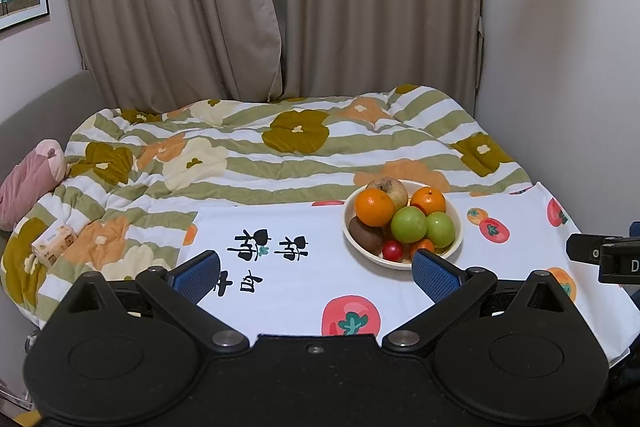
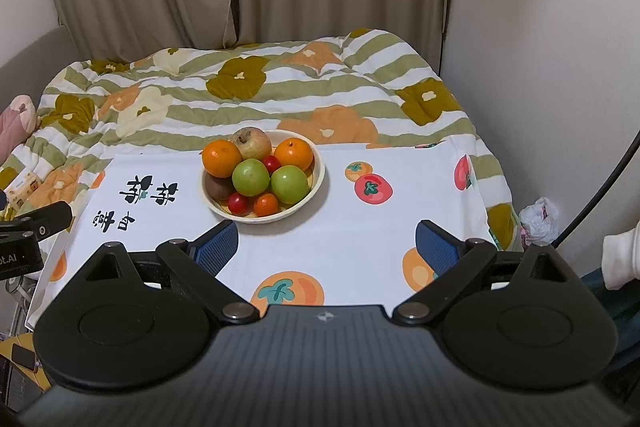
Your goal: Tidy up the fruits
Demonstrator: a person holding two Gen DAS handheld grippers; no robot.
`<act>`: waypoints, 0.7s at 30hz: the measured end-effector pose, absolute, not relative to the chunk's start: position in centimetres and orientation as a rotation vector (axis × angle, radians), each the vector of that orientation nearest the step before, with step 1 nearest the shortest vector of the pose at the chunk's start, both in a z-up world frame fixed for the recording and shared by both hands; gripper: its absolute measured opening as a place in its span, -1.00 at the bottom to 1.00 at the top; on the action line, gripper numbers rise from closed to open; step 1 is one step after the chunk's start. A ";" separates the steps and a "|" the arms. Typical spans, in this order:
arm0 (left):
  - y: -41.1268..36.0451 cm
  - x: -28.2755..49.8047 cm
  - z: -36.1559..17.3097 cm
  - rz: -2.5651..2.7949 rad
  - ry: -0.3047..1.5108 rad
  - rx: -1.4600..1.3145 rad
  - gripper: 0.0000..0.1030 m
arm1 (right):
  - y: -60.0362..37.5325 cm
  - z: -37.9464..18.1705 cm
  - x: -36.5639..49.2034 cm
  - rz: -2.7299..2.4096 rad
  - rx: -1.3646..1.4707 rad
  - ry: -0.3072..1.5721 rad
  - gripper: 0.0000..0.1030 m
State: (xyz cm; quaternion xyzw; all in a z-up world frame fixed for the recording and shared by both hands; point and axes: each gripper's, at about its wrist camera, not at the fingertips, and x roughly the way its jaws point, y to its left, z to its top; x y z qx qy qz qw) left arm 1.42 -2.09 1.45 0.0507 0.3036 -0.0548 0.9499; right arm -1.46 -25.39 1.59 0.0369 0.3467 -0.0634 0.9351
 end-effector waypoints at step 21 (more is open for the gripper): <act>-2.2 1.4 1.7 -0.114 0.595 0.118 1.00 | -25.5 1.5 -1.5 -0.130 0.074 0.714 1.00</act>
